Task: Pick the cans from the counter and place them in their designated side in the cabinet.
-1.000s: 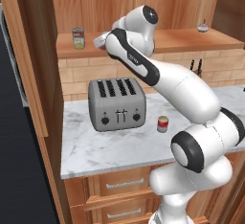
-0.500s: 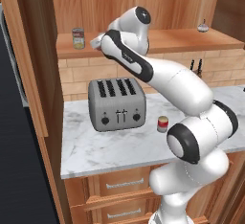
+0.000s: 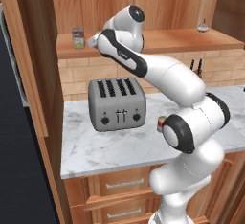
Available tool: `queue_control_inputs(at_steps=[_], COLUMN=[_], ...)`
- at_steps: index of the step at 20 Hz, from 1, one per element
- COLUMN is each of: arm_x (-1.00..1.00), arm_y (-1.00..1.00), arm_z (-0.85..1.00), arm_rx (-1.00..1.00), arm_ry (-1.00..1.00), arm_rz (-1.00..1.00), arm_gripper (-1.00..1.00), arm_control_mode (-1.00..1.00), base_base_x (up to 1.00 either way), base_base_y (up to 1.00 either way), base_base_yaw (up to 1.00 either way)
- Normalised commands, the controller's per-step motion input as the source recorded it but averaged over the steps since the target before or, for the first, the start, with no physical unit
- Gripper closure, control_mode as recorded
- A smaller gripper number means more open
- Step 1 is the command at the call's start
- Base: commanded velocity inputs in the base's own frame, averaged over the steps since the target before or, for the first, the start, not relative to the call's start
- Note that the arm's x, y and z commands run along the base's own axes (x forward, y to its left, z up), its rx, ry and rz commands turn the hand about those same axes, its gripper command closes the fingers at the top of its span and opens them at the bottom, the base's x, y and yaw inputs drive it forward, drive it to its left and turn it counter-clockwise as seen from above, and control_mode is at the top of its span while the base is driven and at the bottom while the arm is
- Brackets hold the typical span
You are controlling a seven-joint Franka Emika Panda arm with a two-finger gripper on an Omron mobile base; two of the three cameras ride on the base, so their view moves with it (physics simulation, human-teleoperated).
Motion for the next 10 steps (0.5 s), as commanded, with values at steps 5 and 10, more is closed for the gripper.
queue_control_inputs(at_steps=[5, 10], arm_x=[0.24, 0.17], arm_y=[0.06, 0.05], arm_z=[-0.02, 0.01], arm_rx=[-0.01, 0.0], arm_ry=[0.01, -0.04], arm_rz=[0.01, 0.03], arm_gripper=[-1.0, -1.0], arm_control_mode=[-1.0, -1.0], base_base_x=[0.0, 0.0], base_base_y=[0.0, 0.0], base_base_yaw=[0.0, 0.0])
